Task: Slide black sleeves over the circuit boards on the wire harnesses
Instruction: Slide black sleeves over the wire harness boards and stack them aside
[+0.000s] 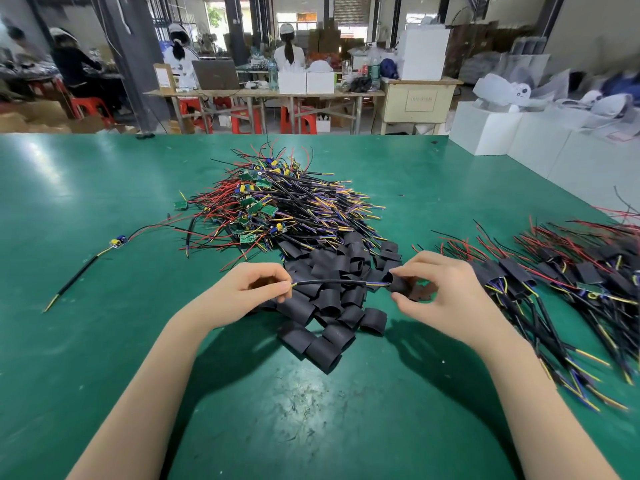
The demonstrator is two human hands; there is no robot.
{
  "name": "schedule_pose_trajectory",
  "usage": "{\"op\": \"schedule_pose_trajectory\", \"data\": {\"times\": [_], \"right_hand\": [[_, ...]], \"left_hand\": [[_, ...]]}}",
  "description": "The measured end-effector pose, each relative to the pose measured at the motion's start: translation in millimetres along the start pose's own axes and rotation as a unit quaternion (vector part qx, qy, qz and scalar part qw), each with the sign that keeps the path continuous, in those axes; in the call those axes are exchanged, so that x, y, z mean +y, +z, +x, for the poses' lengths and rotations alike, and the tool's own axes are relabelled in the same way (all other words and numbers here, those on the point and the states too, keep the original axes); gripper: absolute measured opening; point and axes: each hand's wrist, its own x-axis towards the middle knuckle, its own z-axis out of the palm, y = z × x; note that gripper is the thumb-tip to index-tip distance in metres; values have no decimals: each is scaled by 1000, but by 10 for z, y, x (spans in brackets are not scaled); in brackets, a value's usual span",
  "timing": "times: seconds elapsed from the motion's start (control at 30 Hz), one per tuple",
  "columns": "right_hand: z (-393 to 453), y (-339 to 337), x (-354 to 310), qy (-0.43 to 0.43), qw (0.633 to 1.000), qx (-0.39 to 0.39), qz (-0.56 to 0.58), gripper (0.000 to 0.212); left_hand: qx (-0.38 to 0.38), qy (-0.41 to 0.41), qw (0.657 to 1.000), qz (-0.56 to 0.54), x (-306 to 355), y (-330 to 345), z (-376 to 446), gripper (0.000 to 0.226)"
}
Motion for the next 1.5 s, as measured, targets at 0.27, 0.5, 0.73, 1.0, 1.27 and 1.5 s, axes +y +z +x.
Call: {"op": "schedule_pose_trajectory", "data": {"times": [0.27,0.5,0.73,1.0,1.27,1.5], "right_hand": [[-5,93,-28,-17,999,-25,-15,31],[10,205,-41,-66,989,-7,-133,31],[11,378,-155,-102,987,-22,-121,27],[9,394,-171,-73,991,8,-111,26],[0,373,-220,-73,994,11,-77,25],[-27,387,-221,-41,999,-6,-30,29]], "left_hand": [[-3,-4,1000,20,-39,33,28,15],[-35,-3,998,57,52,192,48,17],[-23,32,998,55,128,415,88,4],[-1,15,992,-124,104,581,115,45],[91,22,994,-61,57,560,144,23],[86,37,994,-55,154,523,122,24]]}}
